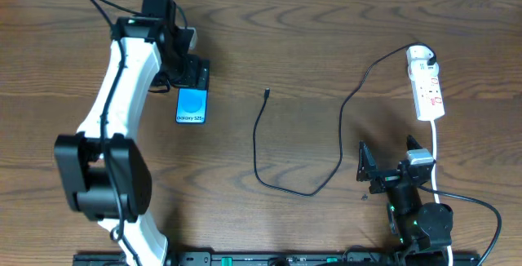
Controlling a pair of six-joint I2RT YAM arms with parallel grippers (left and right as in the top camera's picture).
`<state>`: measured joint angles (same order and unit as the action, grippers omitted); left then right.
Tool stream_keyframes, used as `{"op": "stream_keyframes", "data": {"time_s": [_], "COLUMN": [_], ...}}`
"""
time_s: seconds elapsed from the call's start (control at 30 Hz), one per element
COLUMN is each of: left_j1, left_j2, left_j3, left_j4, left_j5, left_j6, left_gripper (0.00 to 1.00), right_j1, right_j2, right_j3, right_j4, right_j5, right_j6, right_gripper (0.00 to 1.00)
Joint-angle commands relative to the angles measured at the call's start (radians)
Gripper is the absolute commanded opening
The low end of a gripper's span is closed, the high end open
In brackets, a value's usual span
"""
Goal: Plug charger to phone and switch on socket
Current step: 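Move the left gripper over the blue phone and lower onto it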
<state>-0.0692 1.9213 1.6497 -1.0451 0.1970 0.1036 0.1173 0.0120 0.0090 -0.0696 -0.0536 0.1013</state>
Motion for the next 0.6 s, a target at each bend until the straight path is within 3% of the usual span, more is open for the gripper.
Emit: {"op": "stream_keyframes", "data": {"time_s": [0.0, 0.2, 0.57], "left_j1": [-0.002, -0.002, -0.002], "left_j2": [0.064, 0.177, 0.258], "left_j3": [0.020, 0.020, -0.005], "left_j4": [0.003, 0.033, 0.140], "left_j5": [-0.001, -0.033, -0.082], "left_j6": [-0.025, -0.103, -0.142], "left_gripper": [0.92, 0.92, 0.92], "right_j1": [-0.005, -0.005, -0.005], "right_j2": [-0.006, -0.006, -0.006], "right_j3": [-0.003, -0.003, -0.003], "right_j4": [-0.001, -0.001, -0.001], "right_j5": [-0.005, -0.005, -0.005], "right_j6": [-0.009, -0.009, -0.009], "right_gripper": [0.99, 0.99, 0.99]}}
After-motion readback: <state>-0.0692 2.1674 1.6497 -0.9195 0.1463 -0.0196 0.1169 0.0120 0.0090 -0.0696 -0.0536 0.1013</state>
